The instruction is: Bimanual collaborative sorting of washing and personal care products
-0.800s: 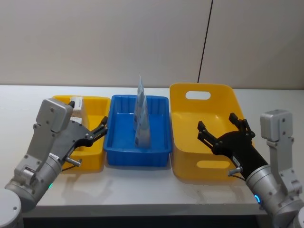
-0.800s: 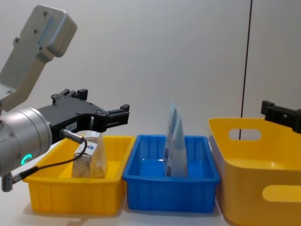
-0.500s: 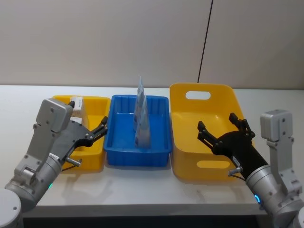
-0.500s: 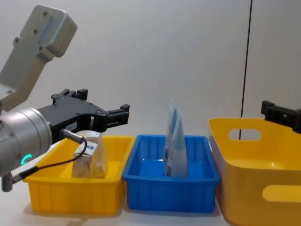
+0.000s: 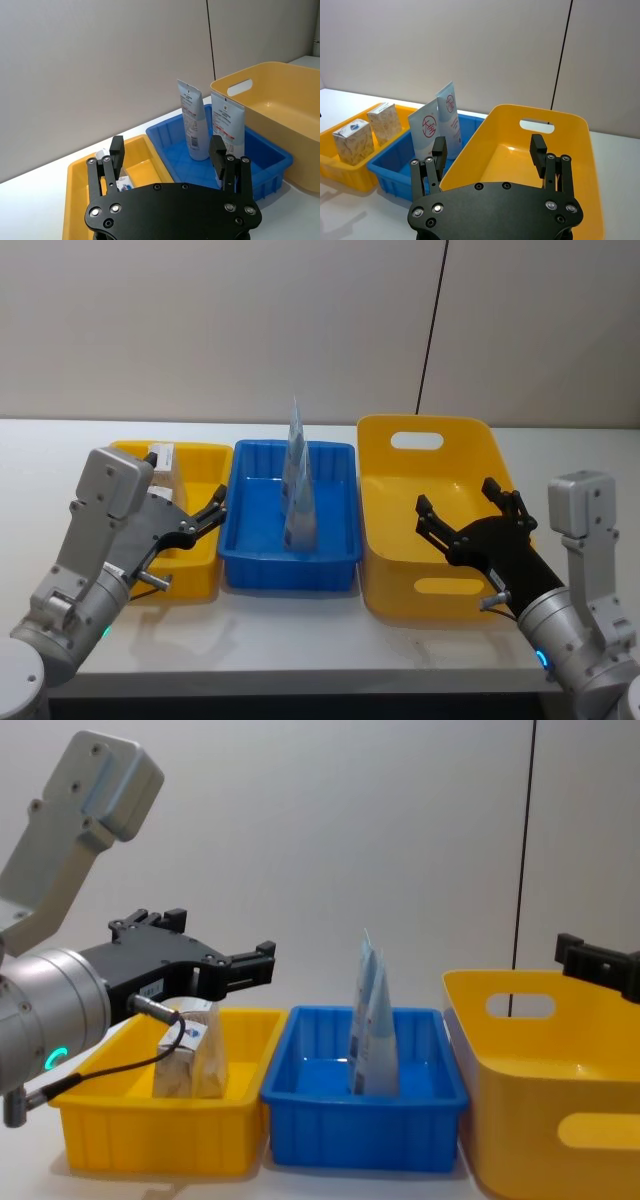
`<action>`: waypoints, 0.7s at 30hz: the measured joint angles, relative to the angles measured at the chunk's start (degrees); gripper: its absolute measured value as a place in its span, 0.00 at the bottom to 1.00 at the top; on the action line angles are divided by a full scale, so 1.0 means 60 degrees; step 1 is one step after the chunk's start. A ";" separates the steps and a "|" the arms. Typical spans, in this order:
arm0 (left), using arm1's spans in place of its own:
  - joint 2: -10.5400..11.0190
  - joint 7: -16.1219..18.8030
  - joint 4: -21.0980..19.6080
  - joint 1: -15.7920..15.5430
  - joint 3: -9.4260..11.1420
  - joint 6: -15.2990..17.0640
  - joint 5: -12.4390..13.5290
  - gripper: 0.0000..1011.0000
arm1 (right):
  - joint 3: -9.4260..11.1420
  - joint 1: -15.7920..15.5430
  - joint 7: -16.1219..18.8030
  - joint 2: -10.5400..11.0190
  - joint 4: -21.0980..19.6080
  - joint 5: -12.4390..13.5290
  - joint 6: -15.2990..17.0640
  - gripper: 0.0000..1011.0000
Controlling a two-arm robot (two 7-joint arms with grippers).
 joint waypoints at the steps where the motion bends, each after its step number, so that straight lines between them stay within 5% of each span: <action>1: 0.0000 0.0000 0.0000 -0.0001 0.0000 0.0000 0.0000 0.99 | 0.0000 0.0000 0.0000 0.0000 0.0000 0.0000 0.0000 0.99; 21: 0.0118 -0.0302 0.0047 -0.0073 -0.0331 0.0527 -0.0315 0.99 | 0.0000 0.0000 0.0000 0.0000 0.0000 0.0000 -0.0001 0.99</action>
